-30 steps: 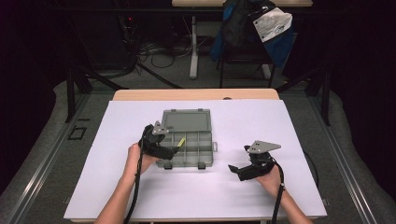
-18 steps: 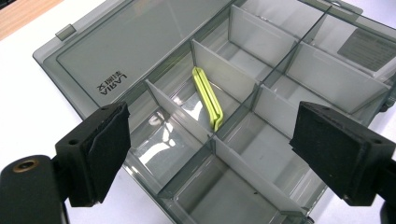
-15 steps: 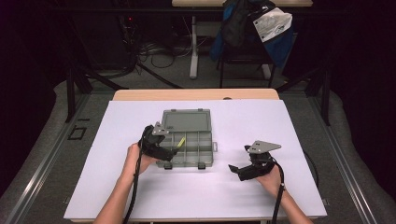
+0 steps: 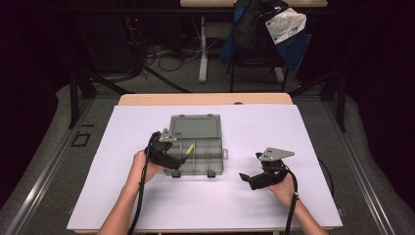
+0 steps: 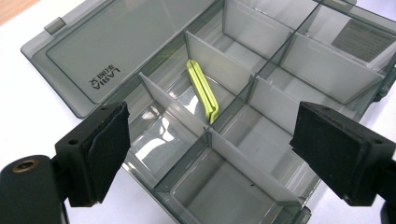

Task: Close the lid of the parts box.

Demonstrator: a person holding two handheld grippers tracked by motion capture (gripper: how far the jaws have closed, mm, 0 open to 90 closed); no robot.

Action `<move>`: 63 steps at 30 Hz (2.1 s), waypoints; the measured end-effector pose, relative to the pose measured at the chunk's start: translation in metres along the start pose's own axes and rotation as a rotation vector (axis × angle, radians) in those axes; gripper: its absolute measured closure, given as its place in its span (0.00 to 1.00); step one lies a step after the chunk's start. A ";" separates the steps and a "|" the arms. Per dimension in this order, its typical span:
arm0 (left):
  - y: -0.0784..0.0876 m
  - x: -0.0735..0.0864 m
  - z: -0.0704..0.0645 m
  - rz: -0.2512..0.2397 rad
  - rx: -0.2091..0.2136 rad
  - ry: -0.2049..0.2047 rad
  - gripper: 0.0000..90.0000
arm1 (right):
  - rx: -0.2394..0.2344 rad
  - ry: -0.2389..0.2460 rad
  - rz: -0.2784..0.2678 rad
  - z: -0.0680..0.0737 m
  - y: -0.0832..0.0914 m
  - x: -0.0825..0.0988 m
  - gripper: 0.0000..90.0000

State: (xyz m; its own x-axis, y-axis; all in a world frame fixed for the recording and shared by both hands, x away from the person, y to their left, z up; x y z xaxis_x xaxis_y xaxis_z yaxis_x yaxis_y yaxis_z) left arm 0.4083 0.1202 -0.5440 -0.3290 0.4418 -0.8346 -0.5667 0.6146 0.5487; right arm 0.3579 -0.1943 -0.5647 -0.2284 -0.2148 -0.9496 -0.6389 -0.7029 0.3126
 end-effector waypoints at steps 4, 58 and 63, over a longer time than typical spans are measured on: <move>-0.001 0.001 -0.001 0.003 0.003 -0.002 0.12 | 0.001 0.001 0.003 0.000 0.000 0.000 0.00; -0.023 0.017 0.001 0.031 0.007 0.045 0.57 | -0.014 -0.002 0.008 0.003 -0.003 0.001 0.00; -0.022 0.017 0.000 0.034 0.006 0.046 0.58 | -0.015 -0.003 0.006 0.003 -0.003 0.000 0.00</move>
State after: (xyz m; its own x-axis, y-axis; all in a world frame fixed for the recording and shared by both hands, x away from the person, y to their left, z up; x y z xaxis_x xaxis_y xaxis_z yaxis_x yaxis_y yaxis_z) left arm 0.4157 0.1143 -0.5708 -0.3819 0.4322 -0.8169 -0.5502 0.6039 0.5767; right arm 0.3573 -0.1898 -0.5658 -0.2342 -0.2175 -0.9475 -0.6264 -0.7116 0.3182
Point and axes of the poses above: each handheld gripper's, and its own axes: y roughly backward along the jaws, x roughly out of its underside, z roughly to its left, the point moved 5 cm from there along -y, roughly forward along the jaws, and after that the axes turned 15 degrees about -z, right-handed, at the moved point
